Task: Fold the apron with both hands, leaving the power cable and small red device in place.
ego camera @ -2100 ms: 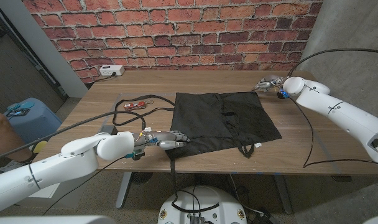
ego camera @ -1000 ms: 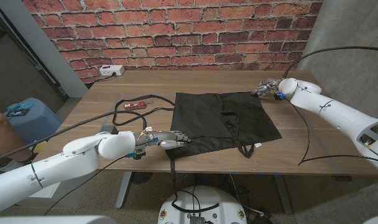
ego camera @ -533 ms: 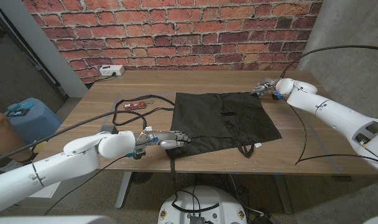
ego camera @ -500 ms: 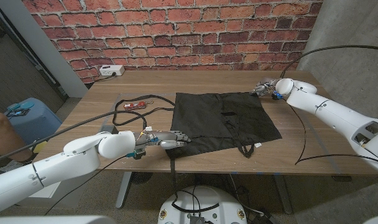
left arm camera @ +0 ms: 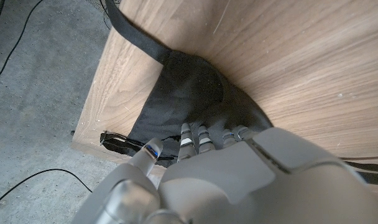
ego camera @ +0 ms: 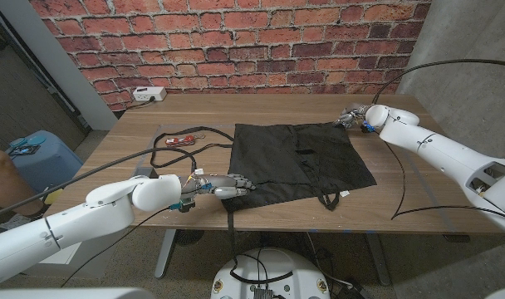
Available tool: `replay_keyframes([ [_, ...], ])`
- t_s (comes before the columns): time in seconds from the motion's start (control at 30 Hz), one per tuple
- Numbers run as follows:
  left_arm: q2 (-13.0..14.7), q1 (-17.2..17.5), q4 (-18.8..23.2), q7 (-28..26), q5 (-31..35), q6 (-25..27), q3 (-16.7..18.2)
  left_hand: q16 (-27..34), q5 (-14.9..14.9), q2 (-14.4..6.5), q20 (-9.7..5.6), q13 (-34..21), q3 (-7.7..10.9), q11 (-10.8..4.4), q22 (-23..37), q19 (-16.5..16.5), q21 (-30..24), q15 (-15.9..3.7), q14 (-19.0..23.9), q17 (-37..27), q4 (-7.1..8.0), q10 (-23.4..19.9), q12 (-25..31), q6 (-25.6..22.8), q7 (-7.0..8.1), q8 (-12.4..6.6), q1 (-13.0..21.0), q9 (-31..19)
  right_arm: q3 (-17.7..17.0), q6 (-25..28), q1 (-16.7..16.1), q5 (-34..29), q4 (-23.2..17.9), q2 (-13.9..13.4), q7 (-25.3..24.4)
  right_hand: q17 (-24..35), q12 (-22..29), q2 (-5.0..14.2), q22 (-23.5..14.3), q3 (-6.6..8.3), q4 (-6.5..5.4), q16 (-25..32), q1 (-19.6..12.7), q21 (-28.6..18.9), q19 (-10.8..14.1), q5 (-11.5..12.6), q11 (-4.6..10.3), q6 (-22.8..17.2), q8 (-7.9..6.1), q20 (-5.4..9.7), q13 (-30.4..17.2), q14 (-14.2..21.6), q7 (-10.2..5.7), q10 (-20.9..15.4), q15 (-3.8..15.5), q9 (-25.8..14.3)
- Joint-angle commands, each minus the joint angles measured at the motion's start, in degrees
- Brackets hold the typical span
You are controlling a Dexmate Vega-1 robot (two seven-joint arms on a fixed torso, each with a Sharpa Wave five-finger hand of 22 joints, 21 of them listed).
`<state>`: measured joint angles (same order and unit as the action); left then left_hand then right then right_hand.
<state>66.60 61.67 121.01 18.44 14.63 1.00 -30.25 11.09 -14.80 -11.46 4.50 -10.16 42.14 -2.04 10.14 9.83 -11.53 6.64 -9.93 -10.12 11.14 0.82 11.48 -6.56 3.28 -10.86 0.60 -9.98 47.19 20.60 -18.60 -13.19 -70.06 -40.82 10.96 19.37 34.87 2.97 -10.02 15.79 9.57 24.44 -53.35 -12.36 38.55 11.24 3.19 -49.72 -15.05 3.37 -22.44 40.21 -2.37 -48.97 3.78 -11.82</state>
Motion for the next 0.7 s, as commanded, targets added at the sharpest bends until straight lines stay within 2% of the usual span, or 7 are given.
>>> replay_keyframes([
  [0.03, -0.2, -0.3, -0.6, 0.2, -0.2, -0.8, -0.2, 0.2, 0.3, -0.3, -0.58, 0.0, 0.51, -0.17, 0.0, 6.7, -0.2, -0.44, -2.9, -0.1, -0.19, -0.6, 0.1, -0.7, 0.11, 0.03, 0.2, -0.3, 0.4, -0.2, -0.4, -0.2, 1.7, 1.3, -2.5, 2.0, 2.0, 0.12, -0.2, -0.28, 0.35, 1.9, -2.6, -0.6, 1.5, 0.3, 1.06, -2.2, -0.43, 0.54, -1.4, 1.9, -0.57, -1.9, 8.82, -0.2],
  [0.07, -0.2, -0.2, -0.6, 0.2, -0.3, -0.8, -0.1, 0.2, 0.3, -0.3, -0.57, 0.0, 0.53, -0.18, 0.0, 6.7, -0.2, -0.45, -2.9, -0.1, -0.2, -0.6, 0.1, -0.8, 0.08, 0.01, 0.3, -0.3, 0.4, -0.2, -0.4, -0.2, 1.8, 1.4, -2.6, 2.2, 2.2, 0.1, -0.2, -0.3, 0.37, 2.0, -2.9, -0.6, 1.7, 0.3, 1.23, -2.5, -0.49, 0.66, -1.5, 2.0, -0.79, -2.1, 8.8, -0.2],
  [0.1, -0.2, -0.1, -0.5, 0.2, -0.3, -0.8, -0.1, 0.2, 0.4, -0.3, -0.55, 0.0, 0.55, -0.19, 0.0, 6.6, -0.2, -0.44, -2.8, -0.1, -0.21, -0.6, 0.1, -0.8, 0.09, 0.0, 0.3, -0.3, 0.5, -0.2, -0.4, -0.3, 2.0, 1.5, -2.9, 2.6, 2.8, 0.1, -0.2, -0.29, 0.44, 2.5, -3.8, -0.6, 1.7, 0.3, 2.5, -3.0, -0.51, 0.78, -1.9, 2.6, -0.92, -2.7, 8.86, -0.3],
  [0.13, -0.2, -0.1, -0.6, 0.2, -0.4, -0.8, -0.1, 0.2, 0.4, -0.3, -0.57, 0.0, 0.6, -0.2, 0.0, 6.6, -0.2, -0.5, -2.7, -0.1, -0.23, -0.7, 0.1, -0.9, 0.22, -0.02, 0.3, -0.3, 0.6, -0.4, -0.5, -0.3, 2.2, 1.6, -3.1, 2.8, 3.0, 0.2, -0.2, -0.23, 0.42, 2.7, -4.1, -0.7, 2.1, 0.3, 3.08, -3.2, -0.52, 0.91, -2.1, 2.9, -0.97, -2.9, 8.97, -0.3],
  [0.27, -0.2, -0.1, -0.6, 0.2, -0.4, -0.9, -0.2, 0.2, 0.4, -0.3, -0.6, 0.0, 0.7, -0.22, 0.0, 6.5, -0.2, -0.65, -2.6, 0.0, -0.25, -0.7, 0.1, -1.1, 0.2, -0.05, 0.3, -0.3, 0.7, -0.9, -0.8, -0.5, 2.8, 1.9, -4.5, 3.6, 4.2, 0.44, -0.3, 0.29, 0.8, 3.4, -6.9, -1.0, 3.2, 0.5, 4.28, -5.1, -0.96, 1.71, -2.9, 4.5, -1.82, -4.3, 9.44, -0.5],
  [0.5, -0.3, -0.1, -0.6, 0.1, -0.3, -1.1, -0.2, 0.2, 0.4, -0.3, -0.63, 0.0, 0.87, -0.26, 0.0, 6.3, -0.2, -0.62, -2.5, 0.0, -0.29, -0.7, 0.0, -1.2, 0.26, -0.01, 0.4, -0.3, 0.4, -0.4, -1.4, -0.6, 2.0, 1.8, -6.0, 5.2, 6.3, 0.7, -0.4, 1.17, 1.06, 4.8, -12.7, -1.5, 4.6, 0.7, 5.84, -8.0, -1.81, 2.8, -4.5, 7.7, -2.82, -6.7, 9.91, -0.8],
  [0.7, -0.5, -0.3, -0.8, 0.3, -0.2, -1.4, -0.3, 0.1, 0.4, -0.3, -0.65, -0.1, 0.99, -0.27, 0.0, 6.3, -0.2, -0.67, -2.5, 0.0, -0.3, -0.7, 0.0, -1.3, 0.34, 0.02, 0.5, -0.3, -0.1, 1.2, -2.1, -1.0, -1.0, 0.8, -6.6, 6.0, 6.8, 0.92, -0.5, 1.43, 0.82, 5.2, -15.1, -1.7, 5.2, 0.6, 6.22, -8.9, -2.08, 3.17, -5.2, 9.2, -2.86, -7.4, 9.95, -1.0],
])
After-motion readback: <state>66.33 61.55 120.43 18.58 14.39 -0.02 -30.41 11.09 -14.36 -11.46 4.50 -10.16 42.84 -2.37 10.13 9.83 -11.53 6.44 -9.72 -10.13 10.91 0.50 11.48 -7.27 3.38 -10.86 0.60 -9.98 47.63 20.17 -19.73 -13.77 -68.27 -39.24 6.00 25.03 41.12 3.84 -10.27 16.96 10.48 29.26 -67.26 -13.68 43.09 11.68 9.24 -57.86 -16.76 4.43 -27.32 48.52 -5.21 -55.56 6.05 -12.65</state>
